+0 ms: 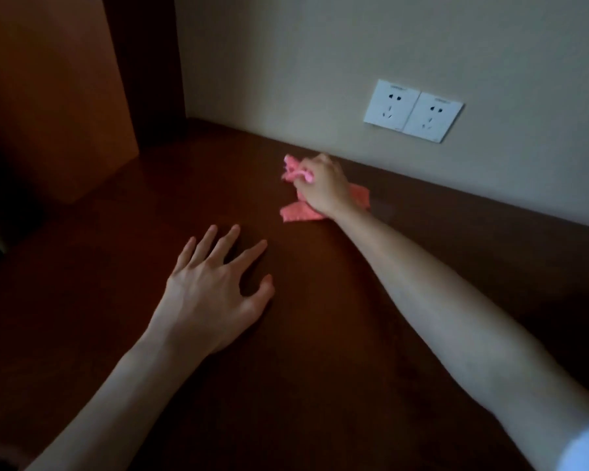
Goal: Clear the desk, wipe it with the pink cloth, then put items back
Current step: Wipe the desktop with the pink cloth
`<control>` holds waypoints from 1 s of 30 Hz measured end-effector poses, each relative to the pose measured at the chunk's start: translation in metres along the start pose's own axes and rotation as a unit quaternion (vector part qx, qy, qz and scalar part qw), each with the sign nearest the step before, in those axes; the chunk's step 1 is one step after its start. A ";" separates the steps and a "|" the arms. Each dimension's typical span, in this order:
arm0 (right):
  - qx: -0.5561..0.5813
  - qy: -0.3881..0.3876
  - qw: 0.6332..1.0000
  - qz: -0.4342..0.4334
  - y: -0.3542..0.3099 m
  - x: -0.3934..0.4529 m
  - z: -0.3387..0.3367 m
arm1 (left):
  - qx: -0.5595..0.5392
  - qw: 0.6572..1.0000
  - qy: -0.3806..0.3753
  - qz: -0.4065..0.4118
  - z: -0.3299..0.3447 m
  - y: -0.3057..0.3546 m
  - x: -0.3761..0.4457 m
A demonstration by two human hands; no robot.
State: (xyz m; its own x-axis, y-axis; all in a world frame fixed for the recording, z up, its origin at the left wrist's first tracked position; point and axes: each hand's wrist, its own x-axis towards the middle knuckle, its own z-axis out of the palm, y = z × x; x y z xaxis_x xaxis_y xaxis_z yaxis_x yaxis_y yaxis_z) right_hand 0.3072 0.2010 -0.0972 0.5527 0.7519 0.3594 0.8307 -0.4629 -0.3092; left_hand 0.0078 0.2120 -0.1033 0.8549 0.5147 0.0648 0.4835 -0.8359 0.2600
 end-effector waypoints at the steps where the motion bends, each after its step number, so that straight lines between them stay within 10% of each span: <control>1: 0.000 -0.001 1.000 0.009 0.005 0.024 0.004 | -0.005 1.000 0.006 -0.001 0.000 0.000 -0.001; 9: -0.026 -0.008 0.999 0.032 0.015 0.058 0.012 | -0.002 1.000 -0.012 -0.004 -0.007 0.002 -0.003; 23: 0.116 -0.115 0.962 -0.218 -0.057 -0.310 -0.113 | 0.026 1.000 -0.014 0.008 -0.006 0.007 -0.012; 30: 0.087 -0.034 0.983 -0.157 -0.015 -0.171 -0.057 | 0.019 1.000 -0.018 0.008 -0.003 0.003 -0.005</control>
State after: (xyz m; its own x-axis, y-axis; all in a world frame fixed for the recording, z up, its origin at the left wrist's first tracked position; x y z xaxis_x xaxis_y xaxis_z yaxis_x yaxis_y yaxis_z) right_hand 0.2039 0.0522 -0.1041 0.2600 0.8769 0.4044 0.9325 -0.1193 -0.3409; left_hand 0.0046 0.2076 -0.1003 0.8681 0.4952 0.0342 0.4764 -0.8505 0.2227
